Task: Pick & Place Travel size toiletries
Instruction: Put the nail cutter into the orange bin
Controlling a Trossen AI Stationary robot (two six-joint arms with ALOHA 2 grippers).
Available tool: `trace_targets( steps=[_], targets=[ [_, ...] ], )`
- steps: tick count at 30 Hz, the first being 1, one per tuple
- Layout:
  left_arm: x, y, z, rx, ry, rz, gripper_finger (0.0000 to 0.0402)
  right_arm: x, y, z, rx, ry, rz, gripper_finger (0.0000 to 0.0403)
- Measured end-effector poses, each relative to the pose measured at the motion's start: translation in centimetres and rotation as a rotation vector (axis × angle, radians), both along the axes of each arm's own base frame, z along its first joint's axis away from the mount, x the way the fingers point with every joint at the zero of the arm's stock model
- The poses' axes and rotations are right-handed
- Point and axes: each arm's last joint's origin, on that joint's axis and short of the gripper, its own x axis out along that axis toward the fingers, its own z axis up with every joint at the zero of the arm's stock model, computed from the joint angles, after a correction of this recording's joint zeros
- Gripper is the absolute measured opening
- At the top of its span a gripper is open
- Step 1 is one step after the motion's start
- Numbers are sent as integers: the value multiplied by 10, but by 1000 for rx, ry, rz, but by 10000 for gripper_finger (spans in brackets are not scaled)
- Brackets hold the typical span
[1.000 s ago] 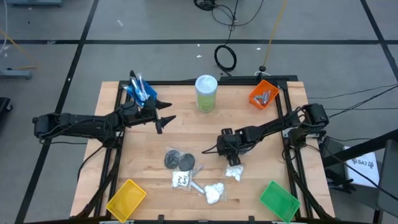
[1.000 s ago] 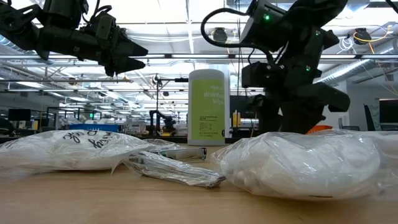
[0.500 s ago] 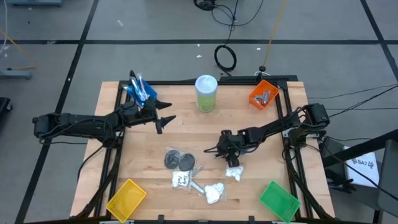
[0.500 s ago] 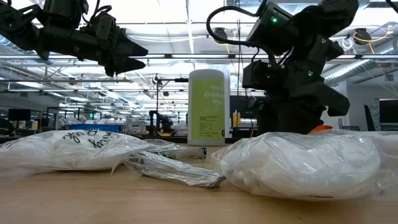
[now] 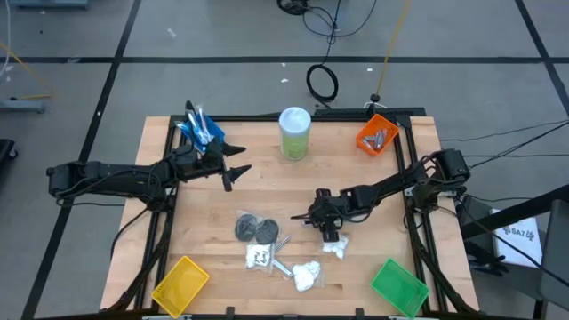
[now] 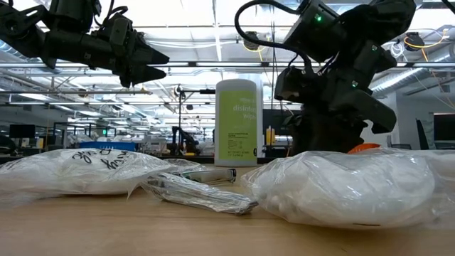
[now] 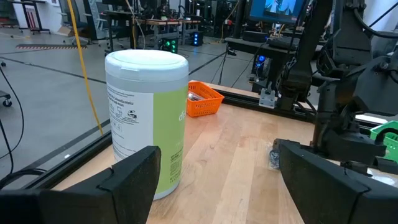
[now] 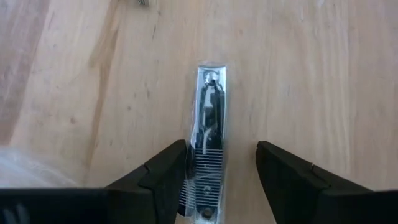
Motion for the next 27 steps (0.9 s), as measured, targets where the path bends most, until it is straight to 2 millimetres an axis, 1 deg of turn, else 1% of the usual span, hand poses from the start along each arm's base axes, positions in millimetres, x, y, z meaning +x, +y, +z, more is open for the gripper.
trace_targets(
  steps=[6,10,17,21,27],
  targets=[
    [0,0,0,0,0,0,321,1,0,-3,-1,0,-17,173],
    [0,0,0,0,0,0,321,2,0,-3,31,2,-69,164],
    [0,0,0,0,0,0,321,3,2,-1,84,-8,-56,178],
    [0,0,0,0,0,0,321,4,2,0,83,-27,-48,186],
    [0,0,0,0,0,0,321,7,2,-6,75,-22,-50,175]
  ],
)
